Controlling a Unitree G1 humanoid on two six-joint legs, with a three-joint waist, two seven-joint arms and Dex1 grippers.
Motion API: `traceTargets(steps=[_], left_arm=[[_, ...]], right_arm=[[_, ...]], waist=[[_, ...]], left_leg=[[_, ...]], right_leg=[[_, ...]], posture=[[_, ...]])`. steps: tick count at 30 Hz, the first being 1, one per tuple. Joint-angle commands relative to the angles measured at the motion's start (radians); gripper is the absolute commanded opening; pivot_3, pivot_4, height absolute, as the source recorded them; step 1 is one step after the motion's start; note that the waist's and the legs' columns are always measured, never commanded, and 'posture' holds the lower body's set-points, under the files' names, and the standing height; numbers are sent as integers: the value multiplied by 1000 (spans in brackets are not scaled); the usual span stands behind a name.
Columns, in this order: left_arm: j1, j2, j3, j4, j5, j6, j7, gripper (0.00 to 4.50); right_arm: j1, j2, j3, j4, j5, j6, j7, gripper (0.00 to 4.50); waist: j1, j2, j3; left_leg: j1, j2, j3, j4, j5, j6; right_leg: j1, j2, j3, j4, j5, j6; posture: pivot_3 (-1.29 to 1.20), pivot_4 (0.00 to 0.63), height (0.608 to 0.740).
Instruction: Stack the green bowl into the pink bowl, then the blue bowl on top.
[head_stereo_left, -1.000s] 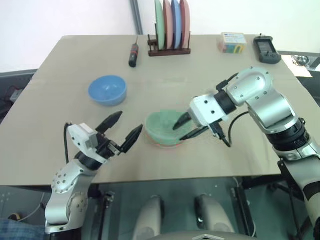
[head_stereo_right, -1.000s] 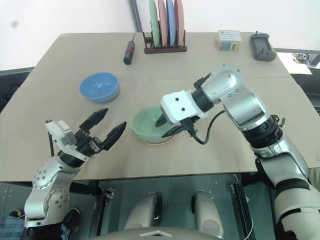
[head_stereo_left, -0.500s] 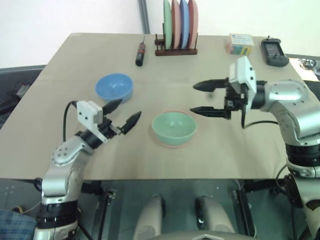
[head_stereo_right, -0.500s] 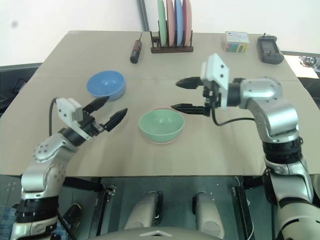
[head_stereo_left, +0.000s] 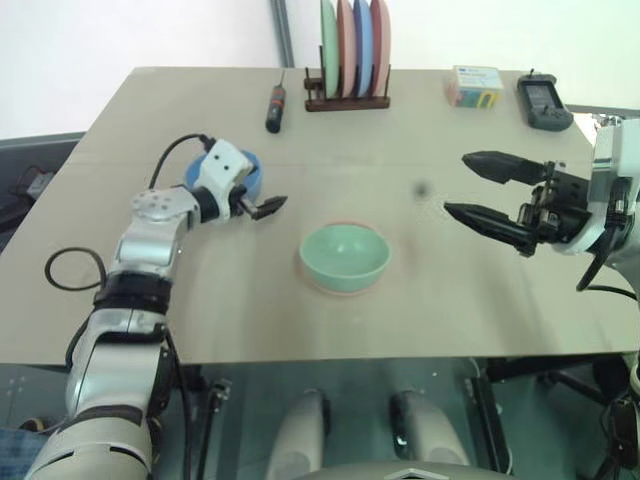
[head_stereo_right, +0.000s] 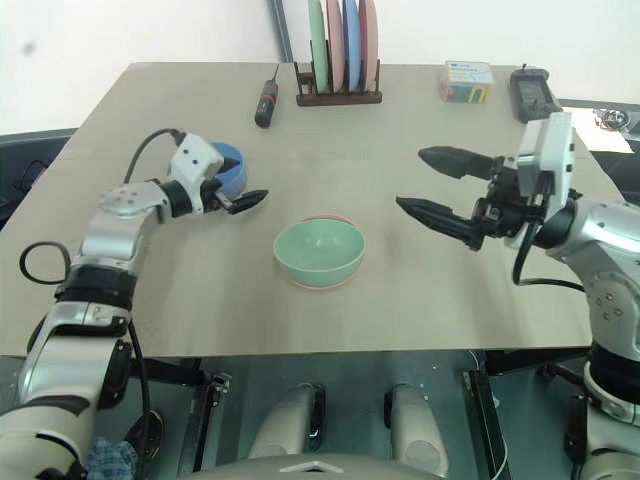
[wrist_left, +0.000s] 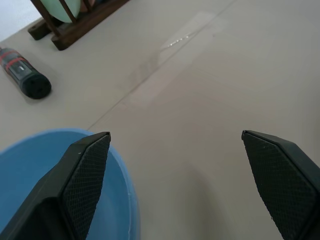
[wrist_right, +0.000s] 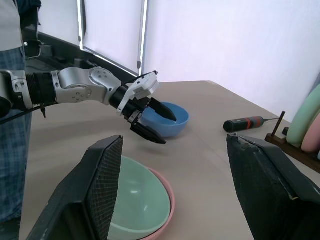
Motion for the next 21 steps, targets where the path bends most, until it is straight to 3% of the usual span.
traceTargets(steps=[1,13,16,21], left_arm=[[-73,-1,-35,95,72,-61,-22,4500],[-111,25,-10,197,120,-54,10,4500],[-102,38,-4,195,122,-23,7,3763],[-80,57,-9,173,134,13,7,1724]], right_arm=[[2,-32,-17,-27,20,-19,-27,3445],[-6,-60,27,5,13,-56,-46,3445],[-16,-64,38,18,12,-65,-42,3518],[-30,-74,51,39,9,-78,-37,3518]], waist=[[2,0,0],[1,-1,0],[1,-1,0],[1,0,0]], left_leg=[[0,0,0,0,0,0],[-1,0,0,0,0,0],[-1,0,0,0,0,0],[-1,0,0,1,0,0]], right_leg=[[0,0,0,0,0,0],[0,0,0,1,0,0],[0,0,0,1,0,0],[0,0,0,1,0,0]], posture=[[0,150,740],[0,150,740],[0,150,740],[0,150,740]])
